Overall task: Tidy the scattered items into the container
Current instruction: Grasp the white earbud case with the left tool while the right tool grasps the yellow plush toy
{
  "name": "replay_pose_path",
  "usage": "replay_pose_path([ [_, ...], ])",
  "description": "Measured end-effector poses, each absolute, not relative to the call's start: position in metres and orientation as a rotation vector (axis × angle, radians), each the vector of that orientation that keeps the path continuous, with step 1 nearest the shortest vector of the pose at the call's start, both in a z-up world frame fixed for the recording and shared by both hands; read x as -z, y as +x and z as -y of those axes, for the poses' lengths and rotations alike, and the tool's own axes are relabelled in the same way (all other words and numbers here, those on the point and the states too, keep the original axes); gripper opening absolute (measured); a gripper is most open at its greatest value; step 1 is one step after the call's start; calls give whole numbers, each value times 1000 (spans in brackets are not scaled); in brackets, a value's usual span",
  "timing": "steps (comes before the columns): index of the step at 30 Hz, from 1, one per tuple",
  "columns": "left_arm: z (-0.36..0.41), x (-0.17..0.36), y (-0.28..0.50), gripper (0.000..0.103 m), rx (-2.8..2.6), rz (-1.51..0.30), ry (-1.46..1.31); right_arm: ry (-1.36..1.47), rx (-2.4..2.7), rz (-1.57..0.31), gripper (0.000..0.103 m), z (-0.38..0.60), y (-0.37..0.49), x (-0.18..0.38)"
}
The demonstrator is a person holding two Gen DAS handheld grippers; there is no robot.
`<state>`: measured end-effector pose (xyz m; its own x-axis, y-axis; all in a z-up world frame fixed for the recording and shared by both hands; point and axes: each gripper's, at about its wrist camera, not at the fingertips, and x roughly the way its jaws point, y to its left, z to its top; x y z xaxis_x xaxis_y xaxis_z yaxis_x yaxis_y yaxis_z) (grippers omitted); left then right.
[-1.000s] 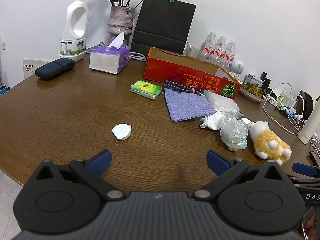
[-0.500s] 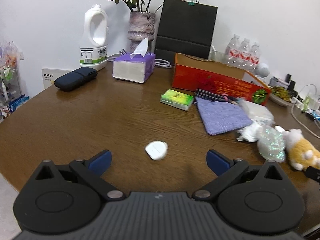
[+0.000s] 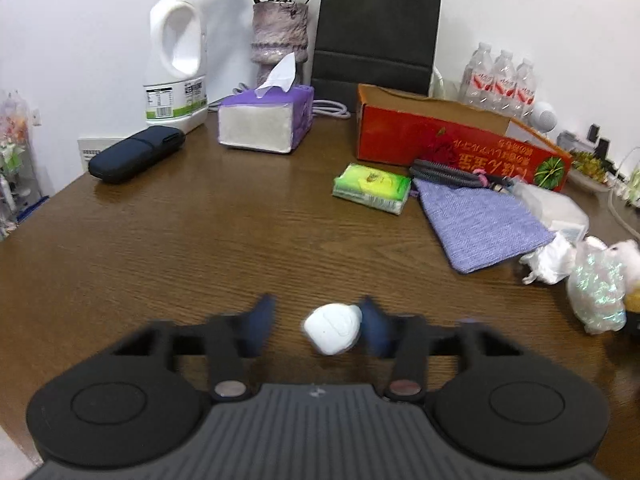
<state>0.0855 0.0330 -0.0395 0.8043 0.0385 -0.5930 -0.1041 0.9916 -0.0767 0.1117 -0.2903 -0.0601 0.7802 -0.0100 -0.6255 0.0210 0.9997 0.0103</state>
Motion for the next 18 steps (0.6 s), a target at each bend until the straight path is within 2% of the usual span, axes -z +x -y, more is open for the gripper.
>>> replay_pose_path([
  [6, -31, 40, 80, 29, -60, -616, -115, 52, -57, -631, 92, 297, 111, 59],
  [18, -15, 14, 82, 29, 27, -543, -122, 43, -101, -449, 92, 302, 95, 34],
])
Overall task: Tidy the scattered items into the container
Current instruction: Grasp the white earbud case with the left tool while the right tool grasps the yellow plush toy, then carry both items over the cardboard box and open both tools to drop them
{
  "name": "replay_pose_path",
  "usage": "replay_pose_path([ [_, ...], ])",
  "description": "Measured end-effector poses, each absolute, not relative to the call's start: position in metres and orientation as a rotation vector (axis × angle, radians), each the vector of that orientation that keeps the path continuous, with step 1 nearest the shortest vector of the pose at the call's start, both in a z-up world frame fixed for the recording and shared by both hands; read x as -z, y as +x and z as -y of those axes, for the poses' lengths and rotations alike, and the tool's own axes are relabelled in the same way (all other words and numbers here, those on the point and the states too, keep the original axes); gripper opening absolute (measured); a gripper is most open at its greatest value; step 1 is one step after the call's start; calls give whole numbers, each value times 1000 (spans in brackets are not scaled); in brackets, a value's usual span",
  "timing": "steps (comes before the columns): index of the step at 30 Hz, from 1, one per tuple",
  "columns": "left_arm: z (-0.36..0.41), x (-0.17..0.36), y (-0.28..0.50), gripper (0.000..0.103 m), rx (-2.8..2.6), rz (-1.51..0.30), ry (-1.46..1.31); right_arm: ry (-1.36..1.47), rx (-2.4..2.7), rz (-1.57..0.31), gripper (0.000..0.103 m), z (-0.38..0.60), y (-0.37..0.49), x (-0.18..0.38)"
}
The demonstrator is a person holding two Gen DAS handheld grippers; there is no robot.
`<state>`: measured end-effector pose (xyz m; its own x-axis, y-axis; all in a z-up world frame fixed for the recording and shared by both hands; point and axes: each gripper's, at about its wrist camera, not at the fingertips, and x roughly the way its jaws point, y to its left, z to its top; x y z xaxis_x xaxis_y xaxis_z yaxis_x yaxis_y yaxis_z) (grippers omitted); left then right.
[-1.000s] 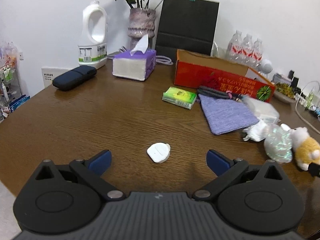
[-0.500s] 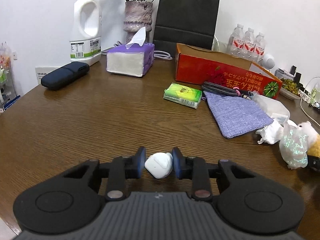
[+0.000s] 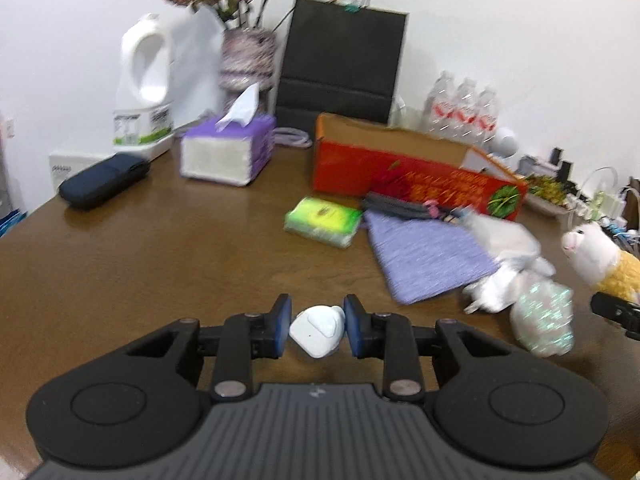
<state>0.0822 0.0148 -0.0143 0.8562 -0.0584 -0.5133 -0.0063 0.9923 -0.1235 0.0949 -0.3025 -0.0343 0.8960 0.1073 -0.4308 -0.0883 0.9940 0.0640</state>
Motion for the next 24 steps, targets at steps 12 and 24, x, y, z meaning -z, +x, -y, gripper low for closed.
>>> replay_pose_path([
  [12, 30, -83, 191, 29, 182, -317, -161, 18, -192, -272, 92, 273, 189, -39],
  [24, 30, -50, 321, 29, 105, -390, -300, 62, -213, -354, 92, 244, 327, -36],
])
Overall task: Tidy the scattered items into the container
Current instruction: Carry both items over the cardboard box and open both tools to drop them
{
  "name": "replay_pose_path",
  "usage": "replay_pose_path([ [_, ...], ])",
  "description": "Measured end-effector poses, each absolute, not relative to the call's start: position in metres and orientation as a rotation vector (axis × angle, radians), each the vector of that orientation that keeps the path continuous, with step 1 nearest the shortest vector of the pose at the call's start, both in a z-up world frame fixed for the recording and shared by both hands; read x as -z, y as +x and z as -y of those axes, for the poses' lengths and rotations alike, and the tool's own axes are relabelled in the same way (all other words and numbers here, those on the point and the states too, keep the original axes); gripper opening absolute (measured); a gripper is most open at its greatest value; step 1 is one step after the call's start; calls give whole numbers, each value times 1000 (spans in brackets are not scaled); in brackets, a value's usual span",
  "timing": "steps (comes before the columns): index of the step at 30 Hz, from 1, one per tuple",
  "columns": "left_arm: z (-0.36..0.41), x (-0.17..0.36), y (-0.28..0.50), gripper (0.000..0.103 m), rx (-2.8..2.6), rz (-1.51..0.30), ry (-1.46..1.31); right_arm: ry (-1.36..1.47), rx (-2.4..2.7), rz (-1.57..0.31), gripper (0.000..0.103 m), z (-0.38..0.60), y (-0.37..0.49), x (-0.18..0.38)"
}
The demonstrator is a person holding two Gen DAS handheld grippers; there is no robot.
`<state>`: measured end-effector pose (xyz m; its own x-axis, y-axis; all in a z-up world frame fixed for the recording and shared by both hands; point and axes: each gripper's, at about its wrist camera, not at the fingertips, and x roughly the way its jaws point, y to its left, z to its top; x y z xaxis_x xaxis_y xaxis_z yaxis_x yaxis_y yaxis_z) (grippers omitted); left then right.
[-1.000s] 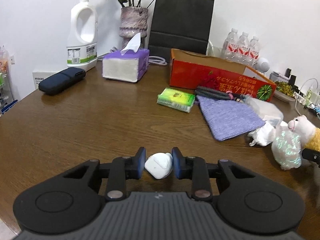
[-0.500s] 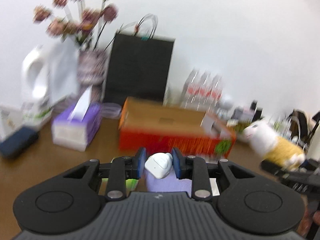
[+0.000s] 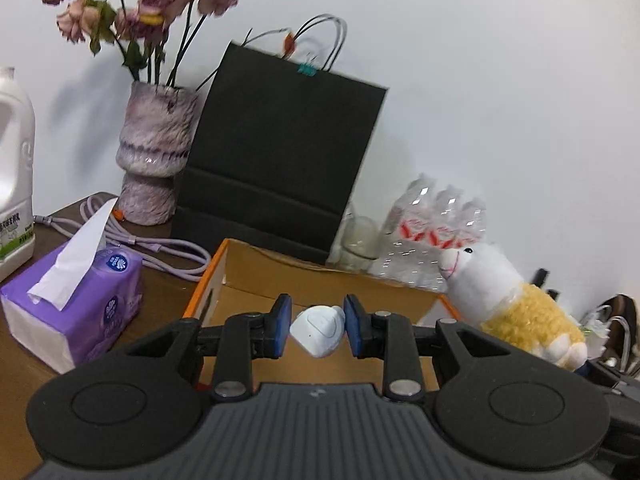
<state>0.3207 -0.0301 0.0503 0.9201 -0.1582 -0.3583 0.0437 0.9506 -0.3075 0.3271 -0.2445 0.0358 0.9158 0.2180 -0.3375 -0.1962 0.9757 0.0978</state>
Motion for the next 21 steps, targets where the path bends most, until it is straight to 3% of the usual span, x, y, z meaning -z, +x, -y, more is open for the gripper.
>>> replay_pose_path([
  [12, 29, 0, 379, 32, 69, -531, -228, 41, -212, -590, 96, 244, 393, 16],
  [14, 28, 1, 379, 69, 67, -538, -241, 59, -226, -608, 98, 244, 394, 17],
  [15, 28, 0, 378, 78, 82, -540, -252, 67, -228, -616, 102, 245, 395, 18],
  [16, 29, -1, 378, 103, 86, -543, -252, 73, -226, -620, 103, 245, 395, 17],
  [21, 36, -9, 371, 103, 71, -529, -208, 65, -217, -610, 103, 246, 390, 12],
])
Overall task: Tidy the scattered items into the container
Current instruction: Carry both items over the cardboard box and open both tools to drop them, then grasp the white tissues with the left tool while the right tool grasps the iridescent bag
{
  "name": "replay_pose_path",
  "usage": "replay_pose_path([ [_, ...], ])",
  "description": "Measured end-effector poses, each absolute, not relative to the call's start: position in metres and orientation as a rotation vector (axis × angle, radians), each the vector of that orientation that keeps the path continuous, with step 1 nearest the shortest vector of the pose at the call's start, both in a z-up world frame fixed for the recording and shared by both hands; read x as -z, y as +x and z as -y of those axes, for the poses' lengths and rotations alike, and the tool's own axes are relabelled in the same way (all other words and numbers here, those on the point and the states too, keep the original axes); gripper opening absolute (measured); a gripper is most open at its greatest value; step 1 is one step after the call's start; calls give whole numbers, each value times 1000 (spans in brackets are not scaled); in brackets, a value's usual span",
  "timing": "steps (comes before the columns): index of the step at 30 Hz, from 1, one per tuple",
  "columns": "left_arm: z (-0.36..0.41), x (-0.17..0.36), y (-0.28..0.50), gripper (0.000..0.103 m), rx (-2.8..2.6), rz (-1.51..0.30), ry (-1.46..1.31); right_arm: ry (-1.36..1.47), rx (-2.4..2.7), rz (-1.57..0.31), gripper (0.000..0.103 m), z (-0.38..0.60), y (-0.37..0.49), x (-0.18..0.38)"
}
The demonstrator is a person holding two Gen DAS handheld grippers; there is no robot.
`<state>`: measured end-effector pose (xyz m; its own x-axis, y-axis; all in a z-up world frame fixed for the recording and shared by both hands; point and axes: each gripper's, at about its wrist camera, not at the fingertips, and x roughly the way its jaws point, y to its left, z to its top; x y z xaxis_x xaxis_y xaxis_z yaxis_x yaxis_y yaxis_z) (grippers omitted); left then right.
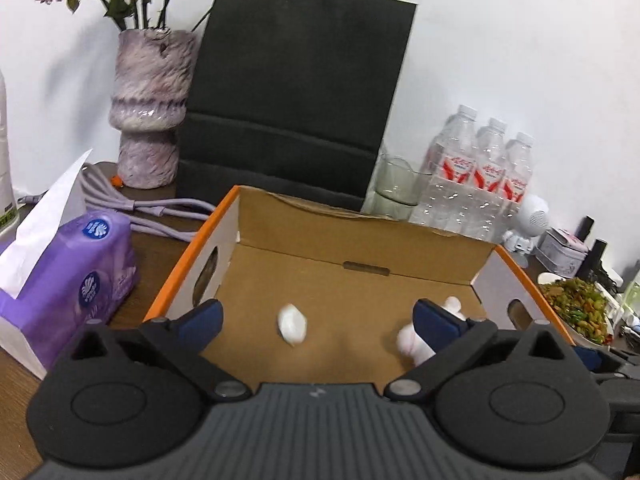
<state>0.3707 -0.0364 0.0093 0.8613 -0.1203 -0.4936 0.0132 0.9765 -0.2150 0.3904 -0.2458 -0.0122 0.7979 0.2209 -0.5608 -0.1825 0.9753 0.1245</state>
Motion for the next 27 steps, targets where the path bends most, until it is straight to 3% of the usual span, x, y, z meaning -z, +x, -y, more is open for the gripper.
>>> replay_pose_path([
  [14, 37, -25, 356, 103, 92, -512, -227, 49, -230, -584, 103, 246, 379, -5],
  [27, -3, -50, 237, 103, 122, -444, -127, -25, -307, -507, 103, 274, 251, -28],
])
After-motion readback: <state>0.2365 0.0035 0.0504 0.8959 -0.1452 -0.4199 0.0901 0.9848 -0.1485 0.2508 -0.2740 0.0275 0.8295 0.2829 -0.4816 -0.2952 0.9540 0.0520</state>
